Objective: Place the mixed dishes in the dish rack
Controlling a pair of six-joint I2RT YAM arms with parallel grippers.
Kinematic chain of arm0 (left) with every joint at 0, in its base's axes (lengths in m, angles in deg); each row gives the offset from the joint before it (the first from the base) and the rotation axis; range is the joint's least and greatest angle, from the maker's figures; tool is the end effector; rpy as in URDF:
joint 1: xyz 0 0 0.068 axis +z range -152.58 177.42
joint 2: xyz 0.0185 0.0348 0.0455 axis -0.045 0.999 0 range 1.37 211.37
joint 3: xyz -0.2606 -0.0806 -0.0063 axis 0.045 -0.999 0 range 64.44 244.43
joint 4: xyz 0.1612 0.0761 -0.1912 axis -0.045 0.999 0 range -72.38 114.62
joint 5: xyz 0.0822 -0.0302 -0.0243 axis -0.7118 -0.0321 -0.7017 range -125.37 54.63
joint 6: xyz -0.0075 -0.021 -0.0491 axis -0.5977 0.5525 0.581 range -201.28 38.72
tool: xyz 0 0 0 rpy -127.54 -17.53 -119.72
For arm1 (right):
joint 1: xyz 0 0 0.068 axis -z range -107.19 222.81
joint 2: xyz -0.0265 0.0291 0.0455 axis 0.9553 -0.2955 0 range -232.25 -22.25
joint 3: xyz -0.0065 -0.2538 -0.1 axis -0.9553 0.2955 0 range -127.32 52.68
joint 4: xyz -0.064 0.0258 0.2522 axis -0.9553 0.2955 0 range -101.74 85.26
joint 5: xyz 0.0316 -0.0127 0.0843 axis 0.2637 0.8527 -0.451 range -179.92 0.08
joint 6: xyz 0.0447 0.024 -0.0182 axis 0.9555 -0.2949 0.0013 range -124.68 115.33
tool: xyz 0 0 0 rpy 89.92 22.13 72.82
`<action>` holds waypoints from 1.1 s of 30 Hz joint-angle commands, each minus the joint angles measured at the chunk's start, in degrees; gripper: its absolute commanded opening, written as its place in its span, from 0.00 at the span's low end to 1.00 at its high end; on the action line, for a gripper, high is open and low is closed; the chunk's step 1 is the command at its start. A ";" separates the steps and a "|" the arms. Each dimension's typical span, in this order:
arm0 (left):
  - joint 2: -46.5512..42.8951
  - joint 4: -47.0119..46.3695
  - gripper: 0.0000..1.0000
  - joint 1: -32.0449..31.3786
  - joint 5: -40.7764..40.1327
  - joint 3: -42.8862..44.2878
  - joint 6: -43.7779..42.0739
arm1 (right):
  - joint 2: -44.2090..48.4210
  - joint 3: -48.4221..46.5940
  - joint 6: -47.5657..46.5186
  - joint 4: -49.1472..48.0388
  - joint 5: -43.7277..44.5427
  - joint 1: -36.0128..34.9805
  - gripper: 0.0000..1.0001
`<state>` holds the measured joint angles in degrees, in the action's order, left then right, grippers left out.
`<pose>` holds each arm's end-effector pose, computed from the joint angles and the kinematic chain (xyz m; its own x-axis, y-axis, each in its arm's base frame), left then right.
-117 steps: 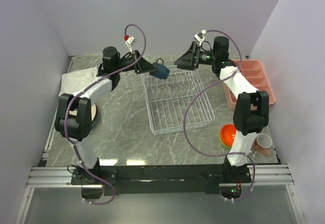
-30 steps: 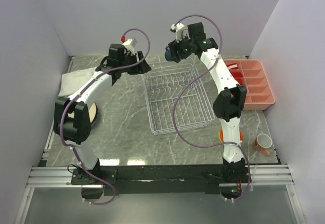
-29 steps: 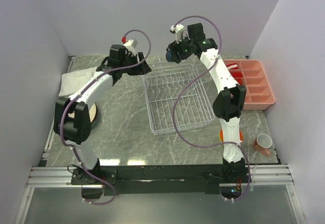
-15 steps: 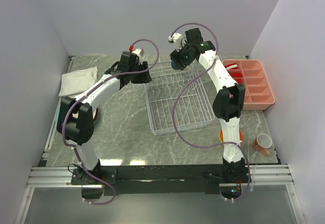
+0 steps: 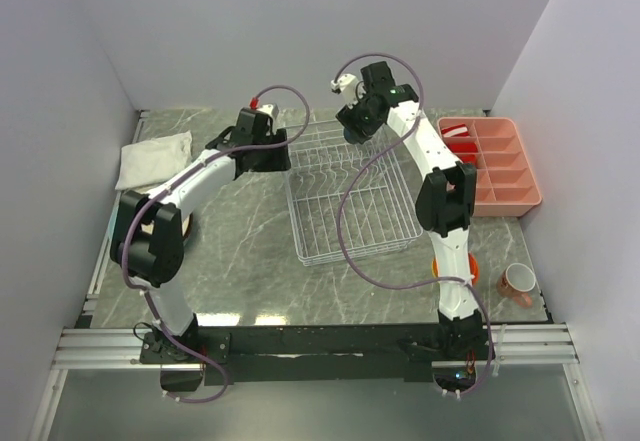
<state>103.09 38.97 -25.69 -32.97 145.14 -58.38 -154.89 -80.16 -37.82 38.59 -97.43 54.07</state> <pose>0.3718 -0.1603 0.2664 -0.7345 -0.1092 -0.6698 0.1463 0.9383 -0.3134 0.4850 0.1694 0.2848 -0.3910 -0.7050 -0.5917 -0.7305 0.6288 -0.2665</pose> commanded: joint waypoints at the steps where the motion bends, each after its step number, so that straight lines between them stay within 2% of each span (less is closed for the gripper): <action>1: -1.26 0.01 0.60 -0.88 -1.34 -1.25 -1.63 | -0.78 -3.31 -3.06 -0.05 3.20 -0.59 0.36; 16: 2.35 -0.69 0.60 -2.02 1.83 -0.20 -3.21 | -2.27 -0.23 -24.68 -1.46 5.75 -0.51 0.34; 22: 2.88 -1.13 0.61 -2.11 1.74 -0.46 -3.30 | -3.24 0.12 -31.97 1.62 4.52 -0.59 0.34; 30: 2.26 -1.74 0.62 -2.64 1.82 -1.69 -3.30 | -5.61 -0.85 -33.83 3.47 5.66 -0.86 0.35; 33: 2.26 -2.01 0.62 -2.64 1.74 -2.13 -3.30 | -5.53 0.56 -33.56 2.06 5.84 -0.95 0.39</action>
<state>105.40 38.88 -27.92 -31.99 143.50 -60.70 -159.96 -80.07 -70.02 40.80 -91.59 53.92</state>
